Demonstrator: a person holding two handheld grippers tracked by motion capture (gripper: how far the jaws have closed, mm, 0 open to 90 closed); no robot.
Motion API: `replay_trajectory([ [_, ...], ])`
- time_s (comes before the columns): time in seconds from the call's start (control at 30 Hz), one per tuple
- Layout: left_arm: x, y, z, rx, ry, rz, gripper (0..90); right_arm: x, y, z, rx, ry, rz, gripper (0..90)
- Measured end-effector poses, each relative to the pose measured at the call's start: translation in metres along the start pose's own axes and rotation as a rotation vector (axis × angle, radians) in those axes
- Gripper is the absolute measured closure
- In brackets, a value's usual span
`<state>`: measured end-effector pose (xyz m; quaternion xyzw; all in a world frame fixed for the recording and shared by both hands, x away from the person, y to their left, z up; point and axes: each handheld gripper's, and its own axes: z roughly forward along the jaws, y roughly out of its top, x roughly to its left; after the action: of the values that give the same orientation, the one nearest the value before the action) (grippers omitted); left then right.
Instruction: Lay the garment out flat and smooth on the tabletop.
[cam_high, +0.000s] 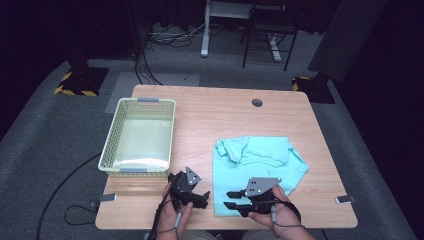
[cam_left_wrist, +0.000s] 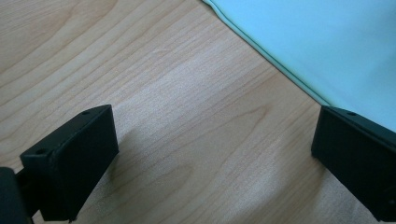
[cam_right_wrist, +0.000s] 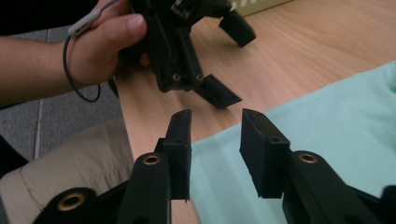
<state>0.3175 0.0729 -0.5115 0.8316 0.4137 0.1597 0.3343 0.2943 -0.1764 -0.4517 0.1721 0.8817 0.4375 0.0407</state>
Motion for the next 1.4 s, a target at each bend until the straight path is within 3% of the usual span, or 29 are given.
replay_trajectory([
  [0.03, 0.0, 0.0, 0.0, 0.002, 0.0, 0.002, 0.3, -0.013, -0.001, -0.008, -0.016, -0.045, 0.028, 60.4],
  [0.17, 0.0, 0.0, 0.0, 0.001, 0.001, 0.004, 0.2, -0.038, -0.011, -0.019, -0.003, -0.13, 0.075, 59.7],
  [0.27, 0.0, 0.0, 0.0, 0.003, 0.001, 0.003, 0.2, -0.048, -0.014, -0.023, 0.0, -0.155, 0.1, 59.7],
  [0.3, 0.0, 0.001, 0.0, 0.002, 0.001, 0.0, 0.2, -0.059, -0.018, -0.028, -0.001, -0.186, 0.128, 59.8],
  [0.57, 0.0, 0.001, 0.001, 0.002, 0.001, -0.001, 0.2, -0.081, -0.026, -0.036, 0.025, -0.263, 0.162, 60.0],
  [0.8, 0.0, 0.001, 0.0, 0.002, 0.002, -0.001, 0.2, -0.102, -0.041, -0.043, 0.103, -0.379, 0.178, 60.1],
  [0.97, -0.001, 0.0, 0.0, 0.003, 0.006, -0.004, 0.2, -0.114, -0.055, -0.046, 0.134, -0.403, 0.22, 60.0],
  [1.17, -0.001, 0.0, 0.0, 0.002, 0.01, -0.004, 0.2, -0.114, -0.055, -0.046, 0.134, -0.403, 0.22, 60.0],
  [1.2, -0.001, 0.0, 0.0, 0.002, 0.012, -0.007, 0.1, -0.124, -0.065, -0.045, 0.166, -0.419, 0.25, 60.0],
  [1.27, -0.001, 0.002, 0.001, 0.003, 0.021, -0.02, 0.1, -0.125, -0.067, -0.043, 0.179, -0.417, 0.252, 60.1],
  [1.4, -0.002, 0.003, 0.003, 0.002, 0.035, -0.03, 0.1, -0.127, -0.071, -0.043, 0.178, -0.417, 0.263, 68.5],
])
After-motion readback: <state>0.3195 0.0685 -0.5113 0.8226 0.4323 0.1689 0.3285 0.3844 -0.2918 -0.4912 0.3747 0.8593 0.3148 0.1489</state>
